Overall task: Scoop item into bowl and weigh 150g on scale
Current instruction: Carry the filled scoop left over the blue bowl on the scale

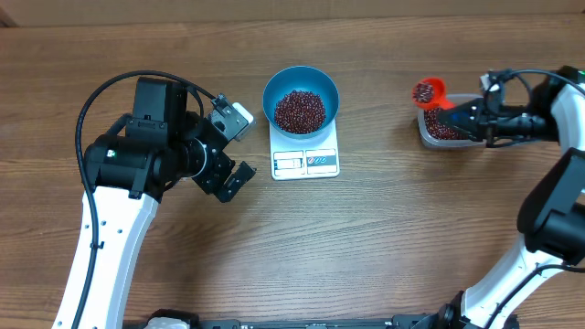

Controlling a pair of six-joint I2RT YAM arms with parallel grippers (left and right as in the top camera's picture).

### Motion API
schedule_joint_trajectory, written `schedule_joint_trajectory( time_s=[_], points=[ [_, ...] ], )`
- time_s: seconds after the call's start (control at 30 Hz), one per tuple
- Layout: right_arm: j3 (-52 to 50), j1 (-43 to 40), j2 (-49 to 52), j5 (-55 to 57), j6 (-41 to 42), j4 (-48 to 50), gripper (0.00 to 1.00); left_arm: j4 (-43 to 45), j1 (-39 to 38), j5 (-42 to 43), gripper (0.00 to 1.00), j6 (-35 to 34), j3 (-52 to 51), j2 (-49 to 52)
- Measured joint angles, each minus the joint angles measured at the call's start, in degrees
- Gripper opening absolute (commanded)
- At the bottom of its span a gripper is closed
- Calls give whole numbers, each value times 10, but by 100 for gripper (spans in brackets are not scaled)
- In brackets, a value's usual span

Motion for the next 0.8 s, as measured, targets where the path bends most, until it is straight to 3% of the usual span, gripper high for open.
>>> schedule_joint_trajectory(
  time_s=[0.8],
  points=[
    [0, 197, 0, -78, 0, 80, 4, 0, 0, 0, 100, 0, 0, 0]
  ],
)
